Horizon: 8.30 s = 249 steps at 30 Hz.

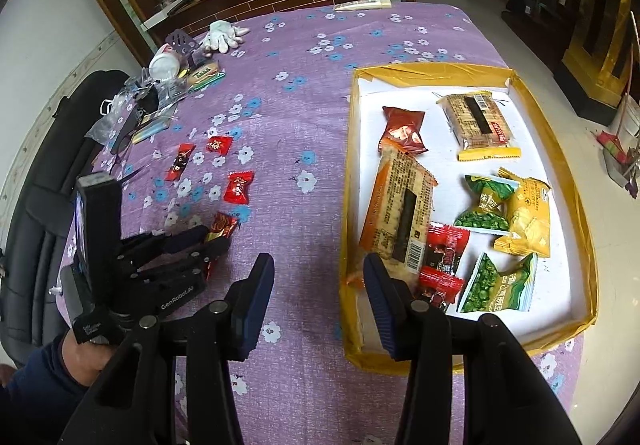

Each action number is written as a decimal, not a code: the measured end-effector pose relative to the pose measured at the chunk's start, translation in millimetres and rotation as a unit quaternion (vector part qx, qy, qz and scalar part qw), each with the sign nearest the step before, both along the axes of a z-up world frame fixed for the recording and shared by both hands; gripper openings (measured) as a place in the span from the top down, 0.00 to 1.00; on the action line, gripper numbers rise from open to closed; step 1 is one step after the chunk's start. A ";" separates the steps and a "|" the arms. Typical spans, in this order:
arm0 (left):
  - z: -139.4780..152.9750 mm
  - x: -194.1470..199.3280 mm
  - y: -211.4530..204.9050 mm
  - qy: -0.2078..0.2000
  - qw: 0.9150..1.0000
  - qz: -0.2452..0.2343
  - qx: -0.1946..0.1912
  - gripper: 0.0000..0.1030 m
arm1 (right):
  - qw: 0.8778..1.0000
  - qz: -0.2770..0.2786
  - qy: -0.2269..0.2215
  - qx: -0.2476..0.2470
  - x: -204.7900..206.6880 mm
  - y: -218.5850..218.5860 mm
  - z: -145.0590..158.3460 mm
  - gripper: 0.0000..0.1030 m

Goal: Organize snacks
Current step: 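Grasp the red chocolate bar with the left tool, then grasp a small red candy with the right tool while the left tool holds the chocolate bar, then carry the chocolate bar and red candy over the white box with both tools, then lower the chocolate bar into the box and open the left tool while the right tool releases the candy, then move the left tool to the table and grasp a red candy packet, then grasp another small red candy with the right tool while the left tool holds its candy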

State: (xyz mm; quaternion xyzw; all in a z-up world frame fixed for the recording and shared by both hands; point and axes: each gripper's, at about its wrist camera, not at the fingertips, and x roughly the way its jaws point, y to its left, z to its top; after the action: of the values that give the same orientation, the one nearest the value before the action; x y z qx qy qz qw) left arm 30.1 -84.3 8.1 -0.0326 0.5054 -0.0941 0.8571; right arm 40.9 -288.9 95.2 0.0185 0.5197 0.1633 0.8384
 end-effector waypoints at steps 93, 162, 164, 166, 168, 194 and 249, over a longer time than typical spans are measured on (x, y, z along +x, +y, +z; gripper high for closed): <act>68.8 -10.1 -132.2 -0.052 0.985 -0.156 -0.043 0.76 | 0.996 -0.086 0.021 0.020 -1.6 -95.6 -28.9 0.74; 70.2 10.0 -149.3 -0.069 0.985 -0.158 -0.021 0.63 | 0.993 -0.113 0.011 -0.010 5.9 -106.1 -22.9 0.66; 70.8 9.4 -140.5 -0.070 0.986 -0.151 -0.022 0.63 | 0.994 -0.109 0.012 -0.011 6.0 -99.2 -22.3 0.66; 72.0 8.7 -131.1 -0.071 0.987 -0.144 -0.024 0.63 | 0.995 -0.101 0.011 -0.014 5.8 -89.6 -20.9 0.66; 73.0 7.8 -119.9 -0.073 0.988 -0.135 -0.024 0.63 | 0.995 -0.094 0.009 -0.015 6.0 -80.4 -19.4 0.66; 28.9 47.5 88.0 -0.015 0.997 0.067 -0.022 0.63 | 0.999 0.024 0.018 -0.034 -6.8 51.6 -37.8 0.65; 0.7 -8.0 89.3 0.010 0.999 0.049 -0.002 0.68 | 0.973 0.222 0.029 -0.058 127.9 216.0 -91.8 0.94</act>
State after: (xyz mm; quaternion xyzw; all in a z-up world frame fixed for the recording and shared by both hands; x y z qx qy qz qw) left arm 22.1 5.0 8.8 -0.0598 0.5118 -0.0522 0.8554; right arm 168.8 -72.9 3.4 -0.1412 0.5434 0.3141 0.7656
